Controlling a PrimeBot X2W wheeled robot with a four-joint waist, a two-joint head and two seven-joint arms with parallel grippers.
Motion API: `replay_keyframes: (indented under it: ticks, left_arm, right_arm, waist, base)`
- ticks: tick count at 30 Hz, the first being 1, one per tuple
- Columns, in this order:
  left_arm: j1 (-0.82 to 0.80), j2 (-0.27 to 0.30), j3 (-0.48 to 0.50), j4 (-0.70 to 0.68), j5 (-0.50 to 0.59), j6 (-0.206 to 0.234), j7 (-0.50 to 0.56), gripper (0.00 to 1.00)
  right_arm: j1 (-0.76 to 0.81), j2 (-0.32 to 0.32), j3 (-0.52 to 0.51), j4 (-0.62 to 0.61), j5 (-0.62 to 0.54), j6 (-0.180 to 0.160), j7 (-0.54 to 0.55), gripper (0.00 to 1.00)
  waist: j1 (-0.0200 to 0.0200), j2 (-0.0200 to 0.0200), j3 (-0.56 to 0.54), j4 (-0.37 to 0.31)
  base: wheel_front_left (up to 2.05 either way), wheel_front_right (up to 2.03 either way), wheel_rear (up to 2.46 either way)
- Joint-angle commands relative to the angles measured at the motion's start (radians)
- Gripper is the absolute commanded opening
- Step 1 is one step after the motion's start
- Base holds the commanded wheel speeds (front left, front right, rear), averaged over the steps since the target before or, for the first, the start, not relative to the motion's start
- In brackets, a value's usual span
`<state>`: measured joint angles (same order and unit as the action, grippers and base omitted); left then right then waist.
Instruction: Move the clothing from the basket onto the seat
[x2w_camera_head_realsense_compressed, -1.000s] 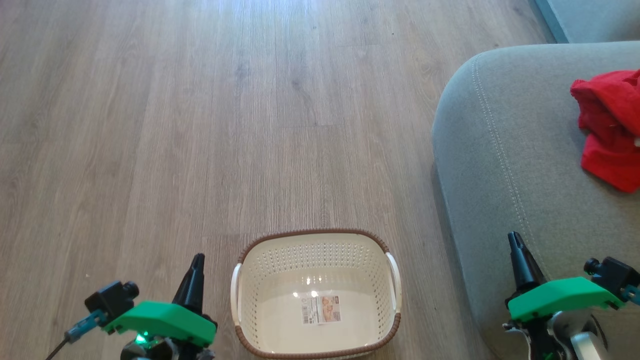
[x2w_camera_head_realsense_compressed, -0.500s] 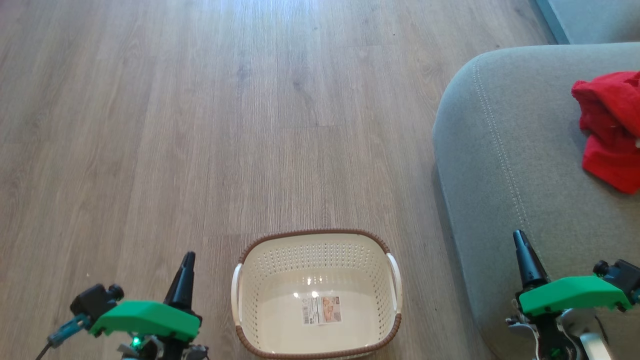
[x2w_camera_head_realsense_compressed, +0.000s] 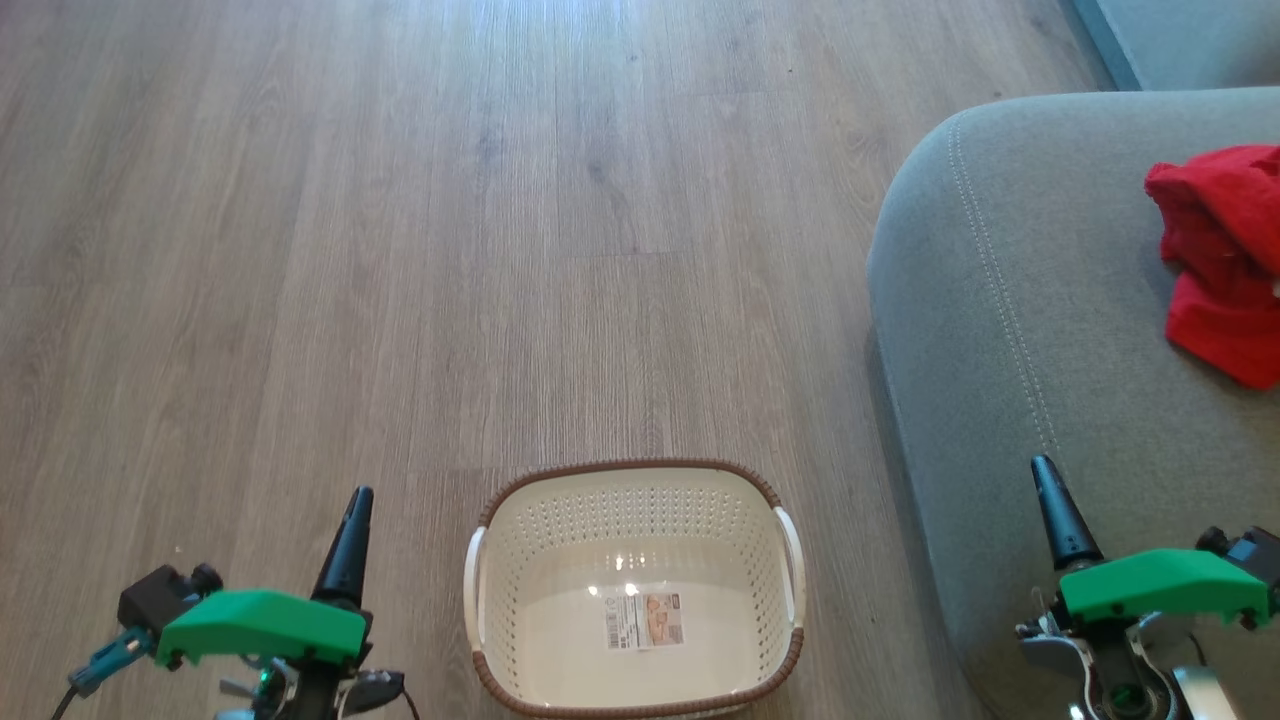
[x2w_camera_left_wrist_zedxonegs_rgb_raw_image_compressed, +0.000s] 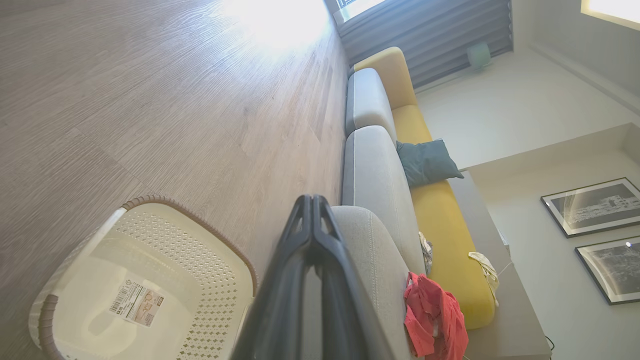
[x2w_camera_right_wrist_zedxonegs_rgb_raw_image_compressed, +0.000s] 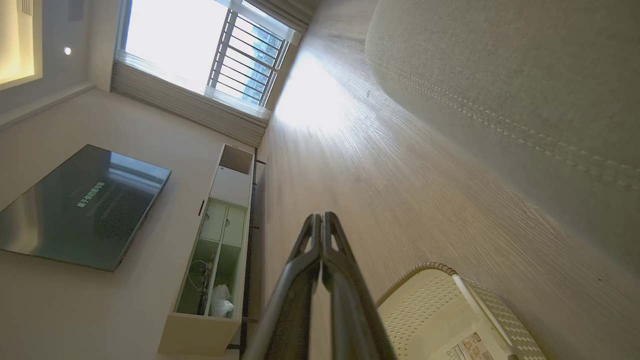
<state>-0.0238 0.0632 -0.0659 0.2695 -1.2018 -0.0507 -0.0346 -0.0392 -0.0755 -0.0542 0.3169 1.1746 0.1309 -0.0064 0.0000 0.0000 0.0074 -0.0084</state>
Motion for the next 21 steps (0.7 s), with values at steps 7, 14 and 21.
replay_keyframes:
  ticks: [7,14,21]
  left_arm:
    - [-0.059,0.012,0.051,-0.029,-0.098,-0.025,0.028,0.00]
    - [-0.063,0.012,0.069,-0.028,-0.162,-0.035,0.045,0.00]
    - [-0.068,0.011,0.091,-0.027,-0.236,-0.047,0.066,0.00]
  right_arm:
    - [-0.060,0.002,-0.004,-0.047,0.099,0.000,0.028,0.00]
    - [-0.062,0.007,-0.015,-0.052,0.162,0.000,0.046,0.00]
    - [-0.064,0.012,-0.028,-0.058,0.236,0.000,0.066,0.00]
  waist:
    - [0.0000,0.0000,-0.001,0.002]
    - [0.0000,0.0000,-0.002,0.003]
    - [0.0000,0.0000,-0.002,0.004]
  base:
    - [0.00,0.00,0.00]
    - [0.00,0.00,0.00]
    - [0.00,0.00,0.00]
